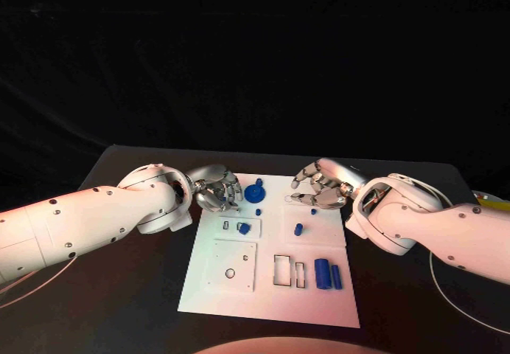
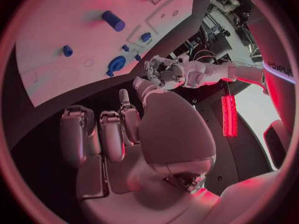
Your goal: Assemble the parts on the task board
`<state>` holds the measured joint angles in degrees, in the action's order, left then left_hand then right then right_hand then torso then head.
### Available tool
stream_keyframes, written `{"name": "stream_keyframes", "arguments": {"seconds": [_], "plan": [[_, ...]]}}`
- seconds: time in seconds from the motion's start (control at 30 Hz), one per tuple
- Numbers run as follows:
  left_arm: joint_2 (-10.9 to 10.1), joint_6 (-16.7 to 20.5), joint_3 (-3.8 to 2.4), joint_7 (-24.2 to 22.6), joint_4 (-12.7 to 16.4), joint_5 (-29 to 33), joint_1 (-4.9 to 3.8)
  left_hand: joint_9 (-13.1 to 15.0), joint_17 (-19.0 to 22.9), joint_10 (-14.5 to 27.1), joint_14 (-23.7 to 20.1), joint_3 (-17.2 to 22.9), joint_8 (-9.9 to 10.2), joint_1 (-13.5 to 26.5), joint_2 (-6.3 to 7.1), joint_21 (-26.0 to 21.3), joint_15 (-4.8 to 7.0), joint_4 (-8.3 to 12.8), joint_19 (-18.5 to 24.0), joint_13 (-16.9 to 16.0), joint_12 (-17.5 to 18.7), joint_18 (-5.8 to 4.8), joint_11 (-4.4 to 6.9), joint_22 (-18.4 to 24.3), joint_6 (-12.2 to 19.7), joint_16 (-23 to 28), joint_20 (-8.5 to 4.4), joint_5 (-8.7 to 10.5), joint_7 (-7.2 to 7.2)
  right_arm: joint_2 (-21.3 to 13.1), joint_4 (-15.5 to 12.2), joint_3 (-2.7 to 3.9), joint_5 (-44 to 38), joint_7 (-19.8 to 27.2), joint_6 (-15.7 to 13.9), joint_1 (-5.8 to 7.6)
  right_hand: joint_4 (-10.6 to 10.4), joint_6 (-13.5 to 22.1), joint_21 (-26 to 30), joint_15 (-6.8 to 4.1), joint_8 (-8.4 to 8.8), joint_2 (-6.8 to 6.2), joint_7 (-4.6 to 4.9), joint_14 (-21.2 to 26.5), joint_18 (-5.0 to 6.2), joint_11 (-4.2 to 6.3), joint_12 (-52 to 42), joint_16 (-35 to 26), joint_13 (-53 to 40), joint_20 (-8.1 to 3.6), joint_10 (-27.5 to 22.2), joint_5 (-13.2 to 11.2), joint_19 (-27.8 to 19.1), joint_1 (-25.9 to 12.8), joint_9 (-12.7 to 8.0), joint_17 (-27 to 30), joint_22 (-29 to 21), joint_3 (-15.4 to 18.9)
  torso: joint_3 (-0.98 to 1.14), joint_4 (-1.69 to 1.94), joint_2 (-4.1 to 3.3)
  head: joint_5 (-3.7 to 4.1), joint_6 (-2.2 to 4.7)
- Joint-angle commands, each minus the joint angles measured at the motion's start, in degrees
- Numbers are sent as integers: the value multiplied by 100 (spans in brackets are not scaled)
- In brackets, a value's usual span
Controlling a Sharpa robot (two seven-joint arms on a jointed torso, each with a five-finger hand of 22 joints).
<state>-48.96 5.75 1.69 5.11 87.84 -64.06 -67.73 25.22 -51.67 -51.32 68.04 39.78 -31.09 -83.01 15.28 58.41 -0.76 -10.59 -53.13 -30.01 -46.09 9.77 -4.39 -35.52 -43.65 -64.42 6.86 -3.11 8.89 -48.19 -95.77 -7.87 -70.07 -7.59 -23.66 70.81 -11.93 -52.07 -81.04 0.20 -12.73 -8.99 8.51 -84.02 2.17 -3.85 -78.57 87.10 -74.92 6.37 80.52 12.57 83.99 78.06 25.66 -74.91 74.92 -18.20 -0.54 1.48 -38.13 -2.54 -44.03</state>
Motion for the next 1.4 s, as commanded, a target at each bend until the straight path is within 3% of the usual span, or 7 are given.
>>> {"name": "stream_keyframes", "arguments": {"seconds": [0.03, 0.17, 0.27, 0.53, 0.77, 1.0, 1.4], "plan": [[-85, 852, -6, -293, 28, 1382, 2, -25, 68, -4, -61, 24, 46, 10, -56, 30, -8, -44, -20, 24, -16, 77, -23, -2, -26, 54, -25, 4, 11, 203, 64, -10, -786, -260, 454, -38, 2, -86, 9, -59, -32, -4, -11, -407, 11, 21, -16, 6, -374, -58, 20, -65, 71, 40, -9, -652, 1004, -41, 1, 12, 3, 11, -17], [-195, 1158, -8, -423, 57, 2177, 3, -61, 175, 24, -121, 49, 76, 20, -63, 15, -23, -54, -17, 63, -5, 76, -42, 5, -28, 126, -17, 2, 34, 476, 189, -19, -1140, -213, 607, -76, 70, -147, 41, -81, -39, -20, -38, -404, 18, 47, -11, 0, -367, -76, 12, -133, 56, 122, -26, -641, 992, -114, 0, 16, 0, 4, -19], [-280, 1331, -9, -556, 93, 2711, 3, -77, 217, 37, -148, 65, 89, 11, -68, 8, -29, -46, -14, 83, 1, 76, -50, 9, -26, 157, -13, 1, 44, 706, 327, -25, -1436, -79, 725, -91, 281, -175, 53, -114, -1, 9, -78, -405, 20, 84, -16, -2, -373, -104, 9, -224, 52, 390, -74, -646, 992, -360, -1, 20, 2, 3, -31], [-447, 1658, -11, -1075, 200, 3724, 3, -116, 396, 75, -277, 68, 118, 32, -53, -19, -54, -45, 7, 135, 11, 73, -79, 21, -21, 289, 6, 4, 71, 1267, 773, -61, -1969, 372, 956, -111, 533, 24, -5, -273, 264, -202, -201, -436, 5, 282, -129, 37, -477, -234, 87, -285, 93, 392, -238, -774, 1041, -663, -18, 38, -10, 8, -33], [-551, 1865, -12, -1572, 307, 4424, 3, -130, 463, 87, -328, 74, 127, 25, -60, -33, -61, -31, 19, 155, 10, 74, -86, 27, -19, 340, 13, 3, 80, 1681, 1156, -92, -2218, 644, 1233, -196, 737, 294, 12, -363, 448, -309, -313, -457, 6, 384, -138, 65, -486, -330, 79, -382, 90, 323, -318, -869, 1049, -829, -62, 86, -37, 38, -33], [-618, 1993, -14, -1808, 376, 4760, 3, -147, 510, 110, -367, 74, 139, 25, -68, -47, -71, -18, 31, 178, 11, 73, -99, 33, -9, 374, 21, 4, 93, 1943, 1453, -110, -2314, 773, 1538, -282, 828, 423, 41, -393, 514, -328, -362, -468, 11, 420, -128, 80, -479, -357, 63, -405, 77, 294, -337, -919, 1042, -888, -91, 129, -63, 56, -53], [-653, 2068, -15, -1814, 394, 4854, 2, -153, 524, 116, -377, 69, 142, 34, -70, -52, -76, -19, 35, 186, 8, 73, -104, 35, -8, 383, 26, 4, 98, 2062, 1599, -119, -2385, 752, 1729, -338, 858, 403, 33, -401, 500, -310, -359, -473, 8, 425, -148, 88, -498, -367, 77, -408, 83, 276, -328, -945, 1049, -919, -94, 126, -65, 29, -88]]}}
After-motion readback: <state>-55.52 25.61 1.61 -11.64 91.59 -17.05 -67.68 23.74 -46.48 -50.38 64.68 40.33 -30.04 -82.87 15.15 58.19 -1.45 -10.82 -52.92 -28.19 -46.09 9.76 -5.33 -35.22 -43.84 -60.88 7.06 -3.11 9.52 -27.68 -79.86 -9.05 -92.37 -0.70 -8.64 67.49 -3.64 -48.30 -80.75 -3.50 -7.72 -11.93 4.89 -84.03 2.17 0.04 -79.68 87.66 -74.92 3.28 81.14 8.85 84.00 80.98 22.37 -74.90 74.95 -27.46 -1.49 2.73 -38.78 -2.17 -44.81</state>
